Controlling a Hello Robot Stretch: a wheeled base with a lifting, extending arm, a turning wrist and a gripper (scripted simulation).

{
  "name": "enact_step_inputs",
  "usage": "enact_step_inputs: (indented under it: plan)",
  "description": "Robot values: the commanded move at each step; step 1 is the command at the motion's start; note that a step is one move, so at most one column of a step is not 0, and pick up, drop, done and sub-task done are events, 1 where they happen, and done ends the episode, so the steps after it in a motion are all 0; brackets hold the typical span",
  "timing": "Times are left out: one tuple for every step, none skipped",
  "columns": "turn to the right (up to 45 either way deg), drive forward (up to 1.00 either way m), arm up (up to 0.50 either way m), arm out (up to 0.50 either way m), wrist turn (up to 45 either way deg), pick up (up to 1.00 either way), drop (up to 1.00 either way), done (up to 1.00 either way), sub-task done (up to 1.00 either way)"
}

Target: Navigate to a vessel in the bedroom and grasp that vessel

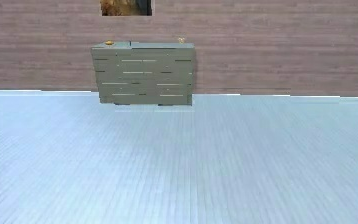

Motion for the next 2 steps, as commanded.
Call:
enact_step_inputs:
  plan:
    - [0.0, 1.0, 0.0, 0.0, 0.0, 0.0, 0.0, 0.0, 0.0]
    - [-3.0, 0.0, 0.0, 0.0, 0.0, 0.0, 0.0, 0.0, 0.0]
